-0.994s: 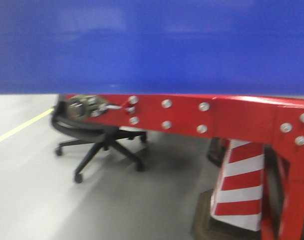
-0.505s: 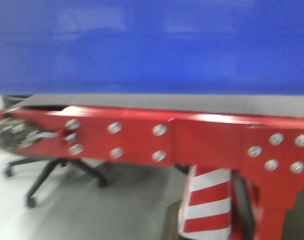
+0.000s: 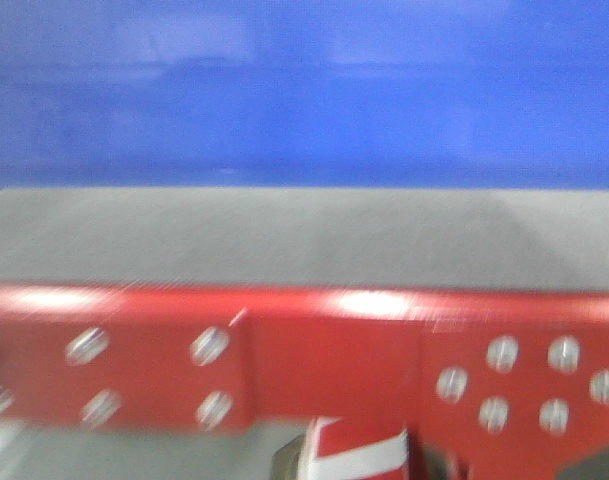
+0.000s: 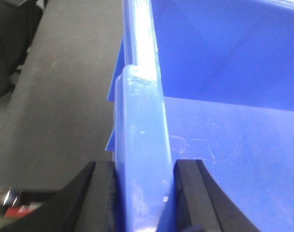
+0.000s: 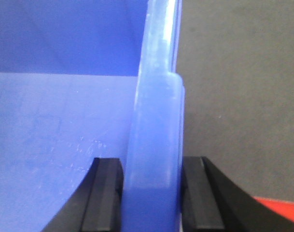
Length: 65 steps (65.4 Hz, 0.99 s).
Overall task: Move blue bin to conveyor side
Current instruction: 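Carry the blue bin with both grippers toward the red-framed conveyor, then lower the blue bin onto the dark conveyor belt with both grippers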
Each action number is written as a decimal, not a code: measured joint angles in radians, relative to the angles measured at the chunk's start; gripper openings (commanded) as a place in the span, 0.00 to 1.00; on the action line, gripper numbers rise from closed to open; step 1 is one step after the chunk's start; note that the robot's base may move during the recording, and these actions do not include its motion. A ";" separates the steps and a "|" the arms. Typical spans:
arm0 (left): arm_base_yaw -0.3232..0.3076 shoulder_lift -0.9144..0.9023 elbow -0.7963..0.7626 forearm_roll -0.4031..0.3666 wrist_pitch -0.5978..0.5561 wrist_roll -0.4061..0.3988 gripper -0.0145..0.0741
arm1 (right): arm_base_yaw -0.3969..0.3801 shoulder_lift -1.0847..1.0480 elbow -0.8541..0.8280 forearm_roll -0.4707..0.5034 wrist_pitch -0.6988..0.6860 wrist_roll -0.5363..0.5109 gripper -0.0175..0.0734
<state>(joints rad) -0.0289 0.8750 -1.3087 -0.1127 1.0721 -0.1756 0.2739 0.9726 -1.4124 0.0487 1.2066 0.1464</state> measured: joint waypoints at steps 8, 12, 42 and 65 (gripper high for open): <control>0.000 0.000 0.000 0.000 0.000 0.000 0.14 | 0.000 0.000 0.000 0.000 0.000 0.000 0.11; 0.000 0.000 0.000 0.000 0.000 0.000 0.14 | 0.000 0.000 0.000 0.000 0.000 0.000 0.11; 0.000 0.000 0.000 0.000 0.000 0.000 0.14 | 0.000 0.000 0.000 0.000 0.000 0.000 0.11; 0.000 0.000 0.000 0.000 0.000 0.000 0.14 | 0.000 0.000 0.000 0.000 0.000 0.000 0.11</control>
<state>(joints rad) -0.0289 0.8750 -1.3087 -0.1127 1.0721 -0.1756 0.2739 0.9726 -1.4124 0.0487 1.2066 0.1464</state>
